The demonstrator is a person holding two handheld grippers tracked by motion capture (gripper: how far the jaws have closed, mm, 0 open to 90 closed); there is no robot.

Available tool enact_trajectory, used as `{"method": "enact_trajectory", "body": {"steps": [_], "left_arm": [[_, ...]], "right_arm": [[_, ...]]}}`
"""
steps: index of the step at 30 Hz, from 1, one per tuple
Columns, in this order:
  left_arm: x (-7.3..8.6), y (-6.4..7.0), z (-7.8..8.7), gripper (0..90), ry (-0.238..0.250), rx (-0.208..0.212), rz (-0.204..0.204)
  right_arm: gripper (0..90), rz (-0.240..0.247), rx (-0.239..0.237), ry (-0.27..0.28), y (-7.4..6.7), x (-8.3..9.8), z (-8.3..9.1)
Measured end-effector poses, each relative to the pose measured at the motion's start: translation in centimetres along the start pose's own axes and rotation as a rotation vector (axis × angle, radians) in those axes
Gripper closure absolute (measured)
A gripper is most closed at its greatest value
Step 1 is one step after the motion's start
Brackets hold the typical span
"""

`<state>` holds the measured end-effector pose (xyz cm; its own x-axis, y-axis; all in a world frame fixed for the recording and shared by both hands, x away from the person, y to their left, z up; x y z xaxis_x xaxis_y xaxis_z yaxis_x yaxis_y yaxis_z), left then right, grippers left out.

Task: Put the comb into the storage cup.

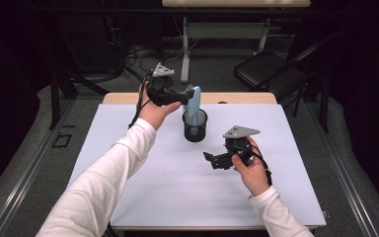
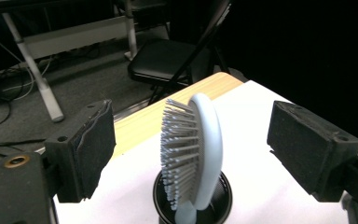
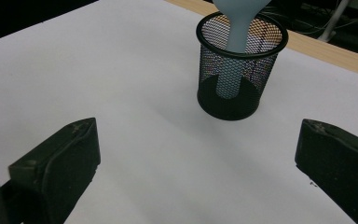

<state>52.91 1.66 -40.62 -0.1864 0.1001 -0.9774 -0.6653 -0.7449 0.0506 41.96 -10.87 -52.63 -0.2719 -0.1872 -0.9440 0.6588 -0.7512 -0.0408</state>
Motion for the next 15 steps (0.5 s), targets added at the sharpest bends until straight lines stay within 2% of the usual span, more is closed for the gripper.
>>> {"method": "enact_trajectory", "body": {"steps": [15], "left_arm": [[0.5,2.2,1.5,15.8,-0.017,0.082,-0.023]], "right_arm": [[0.0,-0.003,0.005,0.009,0.2,-0.2,0.2]]}}
Point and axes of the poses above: each handheld gripper's, and its own axes: z roughly backward along the jaws, x roughly out of its underside, y roughly to its right, the point moved 10 cm from there along -z, roughly forward along the jaws, and after that the axes turned 13 degrees about y, right-handed, at the moved point
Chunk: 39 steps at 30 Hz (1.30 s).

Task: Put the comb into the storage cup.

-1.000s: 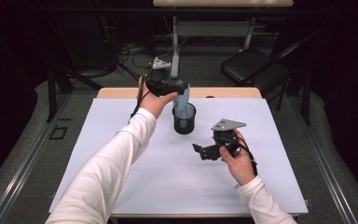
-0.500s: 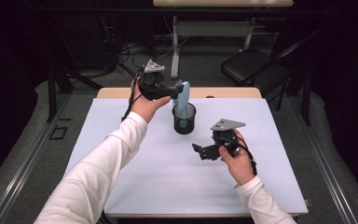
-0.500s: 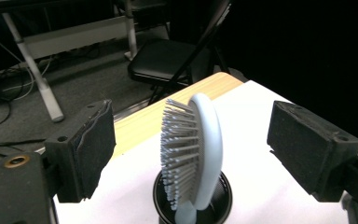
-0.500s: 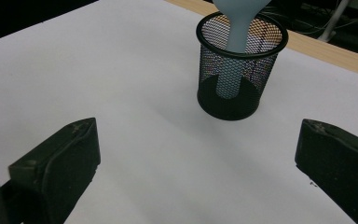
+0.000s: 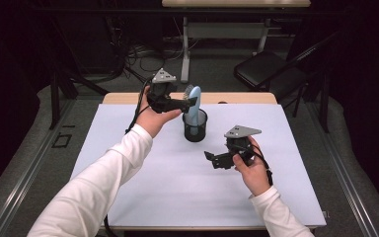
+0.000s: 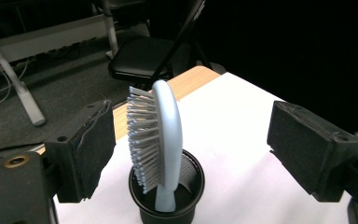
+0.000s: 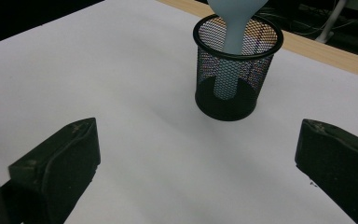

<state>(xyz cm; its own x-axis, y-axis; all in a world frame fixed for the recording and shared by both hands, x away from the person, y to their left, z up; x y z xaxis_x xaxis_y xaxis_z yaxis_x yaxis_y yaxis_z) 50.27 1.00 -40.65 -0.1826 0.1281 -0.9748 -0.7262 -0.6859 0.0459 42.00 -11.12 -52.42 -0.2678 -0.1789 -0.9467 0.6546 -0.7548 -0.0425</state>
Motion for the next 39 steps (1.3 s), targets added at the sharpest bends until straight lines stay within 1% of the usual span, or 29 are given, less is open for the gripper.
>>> {"method": "enact_trajectory", "body": {"steps": [6,14,18,20,22,27,31,34,39], "left_arm": [[0.6,0.7,0.5,15.8,-0.002,0.027,-0.006],[1.7,1.7,1.5,16.1,-0.015,0.077,-0.023],[2.2,1.8,2.1,16.1,-0.014,0.073,-0.050],[2.4,1.8,2.4,16.2,-0.015,0.071,-0.053],[2.5,1.7,2.6,16.2,-0.015,0.067,-0.065],[3.2,1.7,3.2,16.2,-0.014,0.059,-0.058],[3.6,1.9,3.6,17.2,-0.013,0.070,-0.041],[3.7,1.9,3.9,18.2,-0.008,0.071,-0.037],[4.5,2.1,4.4,16.8,-0.027,0.083,-0.029]], "right_arm": [[0.0,-0.002,-0.002,-0.001,0.0,0.0,0.0],[0.0,0.001,-0.002,0.000,0.0,0.0,0.0],[0.0,-0.003,0.001,-0.004,0.0,0.0,0.0],[0.0,-0.001,-0.001,-0.004,-0.1,0.0,-0.1],[0.0,-0.001,0.000,-0.004,-0.1,0.0,-0.1],[0.0,0.003,0.000,-0.004,0.0,0.0,-0.1],[0.0,0.005,-0.001,-0.004,-0.1,0.1,-0.1],[0.0,0.005,-0.001,-0.004,-0.1,0.0,-0.1],[0.0,0.006,-0.002,-0.007,-0.2,0.1,-0.1]]}}
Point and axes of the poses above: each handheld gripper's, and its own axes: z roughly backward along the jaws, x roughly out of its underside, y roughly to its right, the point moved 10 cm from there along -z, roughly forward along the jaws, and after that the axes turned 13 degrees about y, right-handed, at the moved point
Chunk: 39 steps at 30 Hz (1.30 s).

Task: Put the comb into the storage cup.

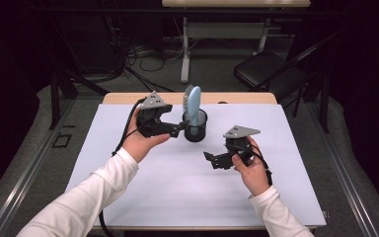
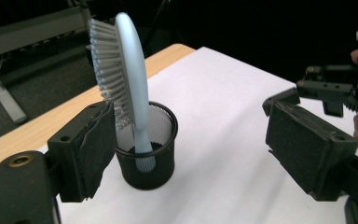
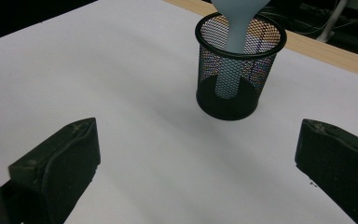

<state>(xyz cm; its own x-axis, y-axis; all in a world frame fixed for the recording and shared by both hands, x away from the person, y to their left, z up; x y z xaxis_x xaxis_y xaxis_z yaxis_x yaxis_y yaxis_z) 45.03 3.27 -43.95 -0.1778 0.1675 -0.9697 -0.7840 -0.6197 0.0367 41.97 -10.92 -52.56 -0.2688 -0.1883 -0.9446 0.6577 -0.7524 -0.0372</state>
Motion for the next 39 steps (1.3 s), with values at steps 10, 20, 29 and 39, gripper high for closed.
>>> {"method": "enact_trajectory", "body": {"steps": [10,20,29,39], "left_arm": [[1.8,-0.1,0.8,9.7,-0.002,-0.001,0.040],[3.3,-0.9,1.6,2.7,0.011,-0.014,0.094],[4.1,-0.8,2.2,0.8,0.031,-0.008,0.108],[5.6,-1.0,3.1,0.7,-0.012,-0.014,0.109]], "right_arm": [[0.0,0.008,0.005,-0.013,0.0,0.2,0.0],[0.0,0.010,0.014,-0.013,-0.1,0.0,0.3],[0.0,0.032,0.018,-0.011,-0.2,0.0,0.9],[0.0,0.038,0.026,-0.001,-0.1,0.4,1.8]]}}
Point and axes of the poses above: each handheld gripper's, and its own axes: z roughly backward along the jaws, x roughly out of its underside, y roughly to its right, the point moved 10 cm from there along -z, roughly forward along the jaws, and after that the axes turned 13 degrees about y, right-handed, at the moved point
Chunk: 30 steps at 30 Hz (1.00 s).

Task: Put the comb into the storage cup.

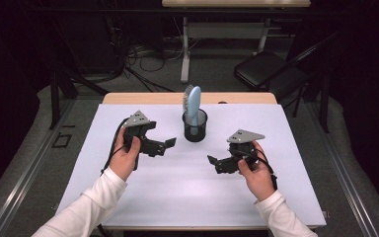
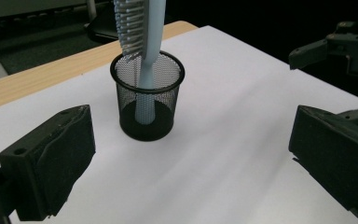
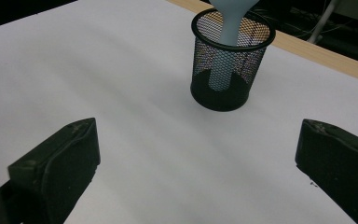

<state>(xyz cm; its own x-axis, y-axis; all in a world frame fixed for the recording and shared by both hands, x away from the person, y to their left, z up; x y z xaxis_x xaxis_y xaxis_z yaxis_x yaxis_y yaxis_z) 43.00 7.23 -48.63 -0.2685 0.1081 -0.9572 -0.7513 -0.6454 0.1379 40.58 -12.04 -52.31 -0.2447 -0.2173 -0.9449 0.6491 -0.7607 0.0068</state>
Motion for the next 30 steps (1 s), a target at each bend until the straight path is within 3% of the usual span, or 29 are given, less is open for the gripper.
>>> {"method": "enact_trajectory", "body": {"steps": [5,7,10,18,22,25,30], "left_arm": [[0.8,0.1,0.5,0.8,-0.006,0.007,0.008],[1.0,0.3,0.7,0.7,-0.006,0.021,0.030],[1.4,0.3,1.1,0.8,-0.026,0.013,0.010],[2.6,0.2,2.0,0.8,-0.034,-0.013,0.022],[3.0,0.0,2.3,0.8,-0.019,-0.011,0.047],[3.2,-0.5,2.5,0.7,-0.008,-0.031,0.045],[3.4,-1.3,2.9,0.8,0.018,-0.054,0.075]], "right_arm": [[0.0,0.002,0.010,-0.003,0.2,0.4,0.5],[0.0,0.002,0.015,-0.002,0.4,0.5,0.8],[0.0,0.003,0.020,0.002,0.6,0.6,1.2],[0.0,-0.002,0.045,0.003,1.2,1.3,2.5],[0.0,-0.012,0.060,0.007,1.7,1.5,3.4],[0.0,-0.021,0.074,0.011,2.2,1.7,4.1],[0.0,-0.042,0.098,0.011,3.1,2.3,4.7]]}}
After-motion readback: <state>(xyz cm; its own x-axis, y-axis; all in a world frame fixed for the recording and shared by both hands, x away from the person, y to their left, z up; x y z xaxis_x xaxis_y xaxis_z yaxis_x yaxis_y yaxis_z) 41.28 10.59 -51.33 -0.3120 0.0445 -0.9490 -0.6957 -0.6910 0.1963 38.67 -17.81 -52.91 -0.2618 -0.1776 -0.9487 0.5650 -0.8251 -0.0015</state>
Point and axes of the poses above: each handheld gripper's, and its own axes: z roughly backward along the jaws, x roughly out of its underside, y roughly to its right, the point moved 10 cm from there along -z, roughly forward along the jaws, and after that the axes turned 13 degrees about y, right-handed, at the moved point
